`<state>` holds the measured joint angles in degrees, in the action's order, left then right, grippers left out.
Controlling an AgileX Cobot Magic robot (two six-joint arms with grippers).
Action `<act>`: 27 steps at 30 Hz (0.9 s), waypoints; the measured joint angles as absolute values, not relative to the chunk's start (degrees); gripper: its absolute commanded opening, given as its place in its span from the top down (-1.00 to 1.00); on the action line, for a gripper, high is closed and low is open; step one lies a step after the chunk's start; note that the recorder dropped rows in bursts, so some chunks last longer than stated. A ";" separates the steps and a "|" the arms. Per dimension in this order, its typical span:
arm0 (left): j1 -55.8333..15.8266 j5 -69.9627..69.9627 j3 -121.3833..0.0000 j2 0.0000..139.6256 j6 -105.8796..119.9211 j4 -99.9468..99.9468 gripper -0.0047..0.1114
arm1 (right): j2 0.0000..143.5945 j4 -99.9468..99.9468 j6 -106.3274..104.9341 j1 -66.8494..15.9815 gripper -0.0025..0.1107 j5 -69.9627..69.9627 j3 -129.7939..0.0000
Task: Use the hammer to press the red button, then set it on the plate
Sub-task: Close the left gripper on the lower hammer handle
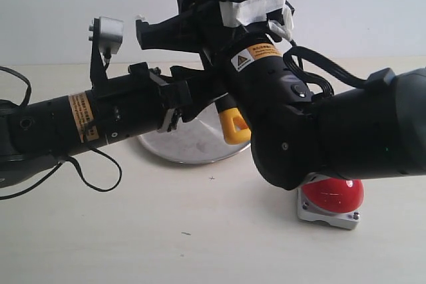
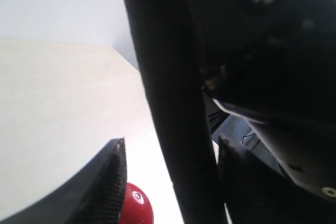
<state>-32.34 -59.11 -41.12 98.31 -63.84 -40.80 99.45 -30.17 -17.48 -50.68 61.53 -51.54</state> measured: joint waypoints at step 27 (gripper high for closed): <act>-32.34 -58.29 -41.12 98.31 -62.61 -39.25 0.92 | 99.55 -29.25 -17.48 -50.68 0.96 62.26 -51.54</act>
<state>-32.34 -58.29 -41.12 98.31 -62.61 -39.25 99.55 -29.25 -17.48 -50.68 62.26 -51.54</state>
